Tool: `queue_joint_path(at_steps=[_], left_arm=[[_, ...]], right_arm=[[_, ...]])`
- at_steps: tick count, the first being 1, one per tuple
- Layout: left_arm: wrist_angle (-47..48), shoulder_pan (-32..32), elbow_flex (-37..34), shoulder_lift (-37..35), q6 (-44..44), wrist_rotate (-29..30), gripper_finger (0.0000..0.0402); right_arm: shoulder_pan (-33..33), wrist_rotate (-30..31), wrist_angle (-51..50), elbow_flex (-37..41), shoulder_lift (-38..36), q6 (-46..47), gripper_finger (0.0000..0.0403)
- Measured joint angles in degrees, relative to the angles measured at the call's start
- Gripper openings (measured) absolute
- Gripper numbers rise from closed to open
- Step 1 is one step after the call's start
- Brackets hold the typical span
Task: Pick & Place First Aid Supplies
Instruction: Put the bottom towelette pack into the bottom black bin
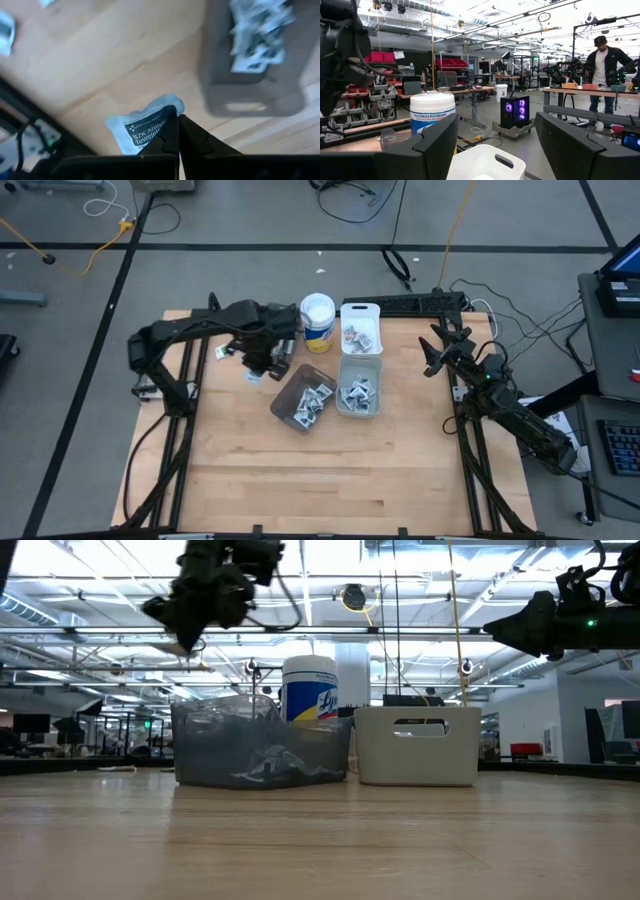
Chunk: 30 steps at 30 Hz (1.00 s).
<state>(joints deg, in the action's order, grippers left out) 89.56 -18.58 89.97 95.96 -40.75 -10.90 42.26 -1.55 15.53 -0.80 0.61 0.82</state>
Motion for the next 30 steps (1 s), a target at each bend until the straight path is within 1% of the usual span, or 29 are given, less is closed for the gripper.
queue_joint_path(at_steps=[10,15,18,21,25,28,30], left_arm=[[0.5,3.7,18.1,12.4,0.1,0.0,0.0],[0.4,5.3,27.7,17.9,0.1,-1.6,0.0],[0.4,5.7,31.6,20.0,-0.1,-2.4,0.0],[0.4,5.8,32.3,20.8,-0.5,-2.6,0.0],[0.1,6.8,30.5,22.1,-0.5,-2.2,0.0],[-2.0,8.2,27.6,23.2,-0.4,-1.0,0.0],[-5.2,8.9,24.9,23.5,-0.3,-0.9,0.0]], right_arm=[[0.0,0.0,0.0,0.0,0.0,0.0,0.0263],[0.0,0.0,0.0,0.0,0.0,0.0,0.0263],[0.0,0.0,0.0,0.0,0.0,0.0,0.0263],[0.0,0.0,0.0,0.0,0.0,0.0,0.0263],[0.0,0.0,0.0,0.0,0.0,0.0,0.0263],[0.0,0.0,0.0,0.0,0.0,0.0,0.0263],[0.0,0.0,0.0,0.0,0.0,0.0,0.0263]])
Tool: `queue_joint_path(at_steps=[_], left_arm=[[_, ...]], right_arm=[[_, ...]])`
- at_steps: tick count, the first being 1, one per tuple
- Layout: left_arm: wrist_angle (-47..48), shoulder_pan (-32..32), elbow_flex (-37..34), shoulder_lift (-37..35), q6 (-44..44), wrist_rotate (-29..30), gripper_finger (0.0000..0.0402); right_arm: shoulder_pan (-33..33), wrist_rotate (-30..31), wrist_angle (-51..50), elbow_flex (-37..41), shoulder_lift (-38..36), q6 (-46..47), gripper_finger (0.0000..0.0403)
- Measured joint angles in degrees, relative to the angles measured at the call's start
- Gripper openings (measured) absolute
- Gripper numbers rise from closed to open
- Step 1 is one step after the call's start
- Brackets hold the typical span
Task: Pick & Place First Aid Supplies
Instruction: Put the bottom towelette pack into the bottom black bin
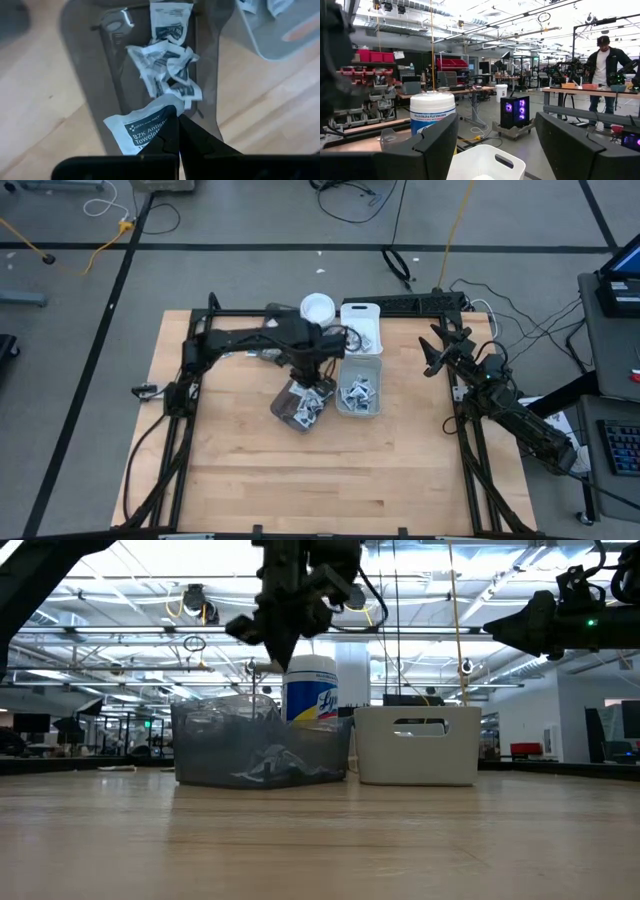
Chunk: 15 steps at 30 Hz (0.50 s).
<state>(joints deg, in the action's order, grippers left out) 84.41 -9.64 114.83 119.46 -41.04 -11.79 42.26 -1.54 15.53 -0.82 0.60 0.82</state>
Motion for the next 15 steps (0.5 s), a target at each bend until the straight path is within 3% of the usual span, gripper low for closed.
queue_joint_path(at_steps=[9,15], left_arm=[[-13.4,2.3,-13.6,0.1,-0.2,0.0,0.0],[-17.0,2.4,-17.4,0.1,0.0,0.1,0.0]], right_arm=[[0.0,0.0,0.0,0.0,0.0,0.0,0.0263],[0.0,0.0,0.0,0.0,0.0,0.0,0.0263]])
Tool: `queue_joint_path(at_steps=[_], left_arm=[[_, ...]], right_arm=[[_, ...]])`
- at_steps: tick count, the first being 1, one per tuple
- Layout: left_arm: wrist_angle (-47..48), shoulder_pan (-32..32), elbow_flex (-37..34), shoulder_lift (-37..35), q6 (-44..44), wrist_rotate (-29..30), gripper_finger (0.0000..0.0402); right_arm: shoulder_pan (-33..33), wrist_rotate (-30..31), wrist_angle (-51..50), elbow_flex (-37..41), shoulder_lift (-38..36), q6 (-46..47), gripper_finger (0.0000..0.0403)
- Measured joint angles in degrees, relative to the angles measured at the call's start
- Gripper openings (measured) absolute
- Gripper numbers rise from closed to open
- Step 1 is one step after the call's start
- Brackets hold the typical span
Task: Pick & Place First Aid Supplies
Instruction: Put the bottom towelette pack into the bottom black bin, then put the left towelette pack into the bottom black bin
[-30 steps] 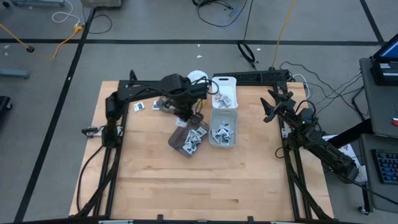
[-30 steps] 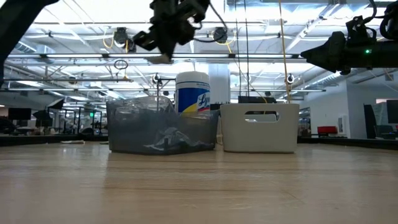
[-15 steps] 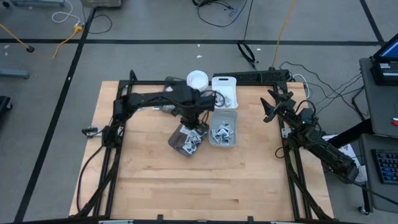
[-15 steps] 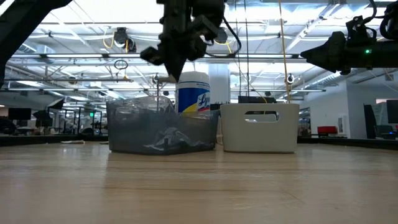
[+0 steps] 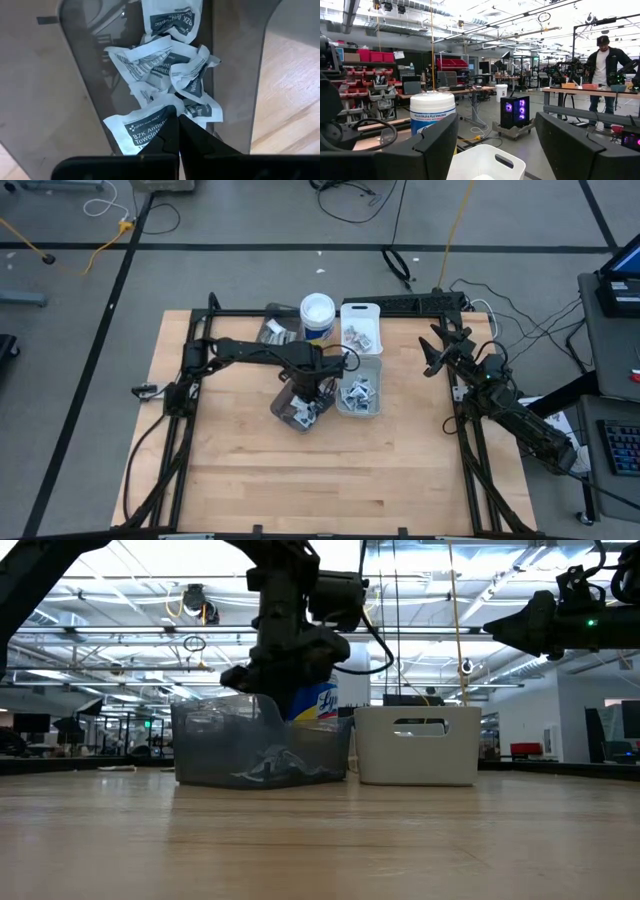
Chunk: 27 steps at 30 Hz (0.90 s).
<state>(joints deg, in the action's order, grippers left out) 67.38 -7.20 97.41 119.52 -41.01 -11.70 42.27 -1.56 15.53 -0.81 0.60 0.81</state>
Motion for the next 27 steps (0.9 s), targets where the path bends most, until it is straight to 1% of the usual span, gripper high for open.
queue_joint_path(at_steps=[4,7,10,15,19,23,27], left_arm=[[-0.8,0.0,0.0,0.0,0.0,-0.1,0.0005],[-1.1,-0.2,0.0,0.0,0.0,-0.1,0.003],[-1.1,-0.2,0.0,0.0,0.1,-0.2,0.0074],[-1.1,-0.4,0.0,0.0,-1.0,-0.4,0.0174],[-0.9,-0.9,-0.1,-1.2,-2.9,-2.3,0.0238],[-0.5,-2.1,-0.1,-4.5,-7.8,-1.0,0.0276],[-0.4,-3.6,-0.1,-7.2,-7.5,0.9,0.0296]], right_arm=[[0.0,0.0,0.0,0.0,0.0,0.0,0.0263],[0.0,0.0,0.0,0.0,0.0,0.0,0.0263],[0.0,0.0,0.0,0.0,0.0,0.0,0.0263],[0.0,0.0,0.0,0.0,0.0,0.0,0.0263],[0.0,0.0,0.0,0.0,0.0,0.0,0.0263],[0.0,0.0,0.0,0.0,0.0,0.0,0.0263],[0.0,0.0,0.0,0.0,0.0,0.0,0.0263]])
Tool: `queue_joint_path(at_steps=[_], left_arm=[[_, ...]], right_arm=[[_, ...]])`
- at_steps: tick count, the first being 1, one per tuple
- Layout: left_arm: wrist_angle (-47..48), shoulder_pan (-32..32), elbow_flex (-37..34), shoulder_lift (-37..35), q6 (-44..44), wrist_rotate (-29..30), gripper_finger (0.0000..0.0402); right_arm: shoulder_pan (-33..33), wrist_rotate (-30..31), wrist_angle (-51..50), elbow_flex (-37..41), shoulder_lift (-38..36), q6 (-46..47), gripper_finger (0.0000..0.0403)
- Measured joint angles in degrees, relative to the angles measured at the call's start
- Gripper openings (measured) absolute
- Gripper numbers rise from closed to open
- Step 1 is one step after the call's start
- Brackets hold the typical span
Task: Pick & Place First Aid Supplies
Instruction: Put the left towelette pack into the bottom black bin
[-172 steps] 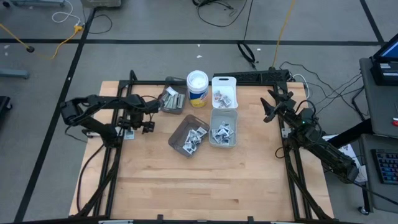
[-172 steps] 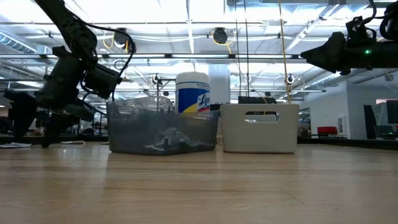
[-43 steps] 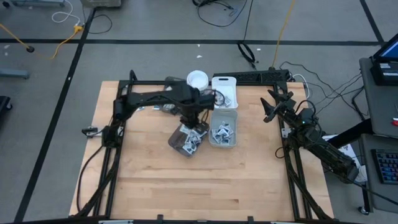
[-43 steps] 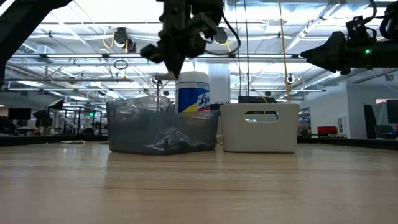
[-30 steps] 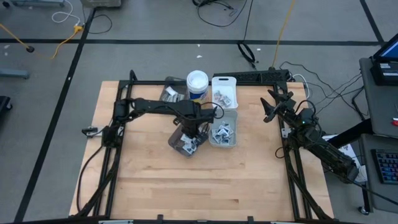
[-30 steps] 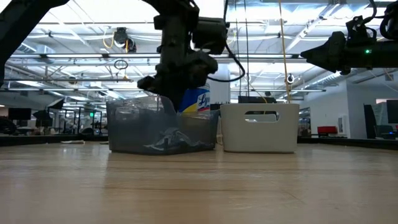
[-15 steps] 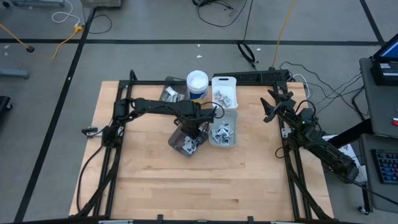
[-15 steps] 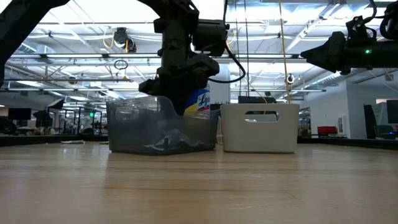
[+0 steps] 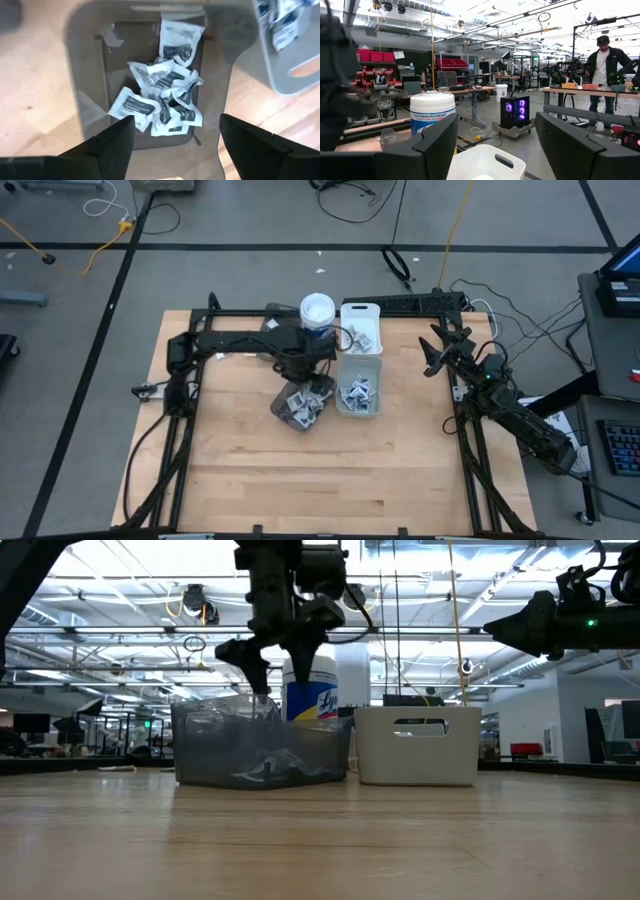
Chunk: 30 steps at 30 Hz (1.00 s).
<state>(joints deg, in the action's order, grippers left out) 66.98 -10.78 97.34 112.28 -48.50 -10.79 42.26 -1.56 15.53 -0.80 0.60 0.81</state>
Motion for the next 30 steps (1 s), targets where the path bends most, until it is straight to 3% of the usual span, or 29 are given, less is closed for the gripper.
queue_joint_path(at_steps=[10,15,20,30], left_arm=[[0.9,-2.8,-0.1,-5.6,8.3,0.1,0.0302],[-2.9,-5.4,-8.0,-11.1,9.0,-0.3,0.0293],[-2.8,-10.4,-14.9,-15.9,10.2,-0.4,0.0285],[2.5,-24.8,-21.7,-22.0,11.6,-0.7,0.0285]], right_arm=[[0.0,0.0,0.0,0.0,0.0,0.0,0.0263],[0.0,0.0,0.0,0.0,0.0,0.0,0.0263],[0.0,0.0,0.0,0.0,0.0,0.0,0.0263],[0.0,0.0,0.0,0.0,0.0,0.0,0.0263]])
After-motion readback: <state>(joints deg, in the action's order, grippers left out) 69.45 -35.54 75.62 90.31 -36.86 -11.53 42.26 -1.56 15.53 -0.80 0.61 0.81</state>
